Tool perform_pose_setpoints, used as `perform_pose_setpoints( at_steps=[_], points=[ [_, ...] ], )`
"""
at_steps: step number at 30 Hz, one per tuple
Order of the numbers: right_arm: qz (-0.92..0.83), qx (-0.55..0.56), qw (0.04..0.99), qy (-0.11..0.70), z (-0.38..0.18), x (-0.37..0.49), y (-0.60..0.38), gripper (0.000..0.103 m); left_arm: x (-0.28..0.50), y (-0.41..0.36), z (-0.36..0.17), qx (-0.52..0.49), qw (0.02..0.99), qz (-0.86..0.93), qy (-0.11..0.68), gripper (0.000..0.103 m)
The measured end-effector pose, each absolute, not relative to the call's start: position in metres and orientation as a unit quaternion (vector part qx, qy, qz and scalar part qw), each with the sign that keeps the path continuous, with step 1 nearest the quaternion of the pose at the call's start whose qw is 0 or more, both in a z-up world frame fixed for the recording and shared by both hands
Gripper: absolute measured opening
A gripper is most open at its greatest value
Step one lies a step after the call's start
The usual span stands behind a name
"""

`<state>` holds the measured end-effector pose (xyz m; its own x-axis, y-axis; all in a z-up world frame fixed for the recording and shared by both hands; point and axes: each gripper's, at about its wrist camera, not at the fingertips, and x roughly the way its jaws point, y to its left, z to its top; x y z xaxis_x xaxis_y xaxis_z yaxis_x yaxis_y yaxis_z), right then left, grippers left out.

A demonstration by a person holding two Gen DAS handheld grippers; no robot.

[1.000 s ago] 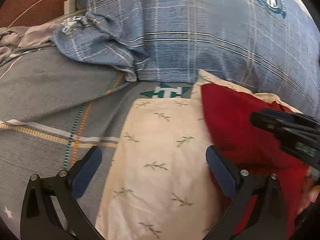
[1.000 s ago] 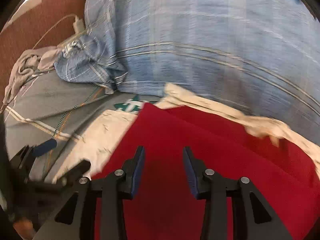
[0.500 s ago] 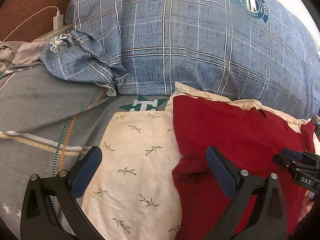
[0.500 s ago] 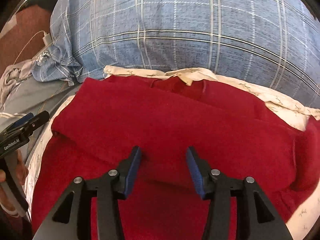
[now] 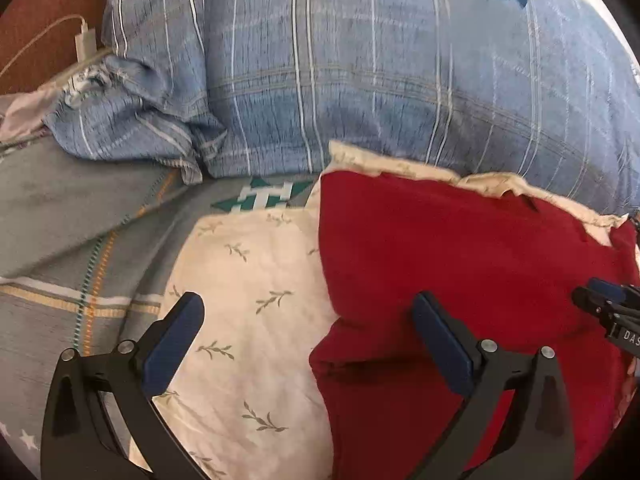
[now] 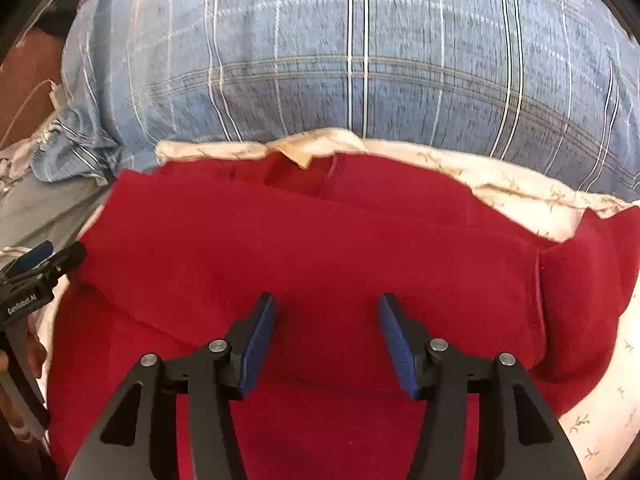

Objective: Fold small clothes

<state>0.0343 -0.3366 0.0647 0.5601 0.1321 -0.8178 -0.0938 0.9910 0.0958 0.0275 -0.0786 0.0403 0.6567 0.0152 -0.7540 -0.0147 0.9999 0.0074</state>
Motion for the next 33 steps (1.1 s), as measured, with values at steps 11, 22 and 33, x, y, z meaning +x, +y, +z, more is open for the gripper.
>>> perform_pose_setpoints(
  at_steps=[11, 22, 33],
  points=[
    [0.045, 0.031, 0.886, 0.460, 0.065, 0.034, -0.344, 0.062, 0.029, -0.074, 0.026, -0.026, 0.898, -0.001, 0.438, 0.103],
    [-0.068, 0.116, 0.902, 0.411, 0.119, 0.023, -0.471, 0.073, 0.019, -0.072, 0.040, -0.031, 0.909, -0.002, 0.416, 0.103],
    [-0.203, 0.265, 0.820, 0.465, 0.075, 0.093, -0.619, 0.073, 0.022, -0.079, 0.031, -0.023, 0.904, -0.005, 0.426, 0.103]
  ],
)
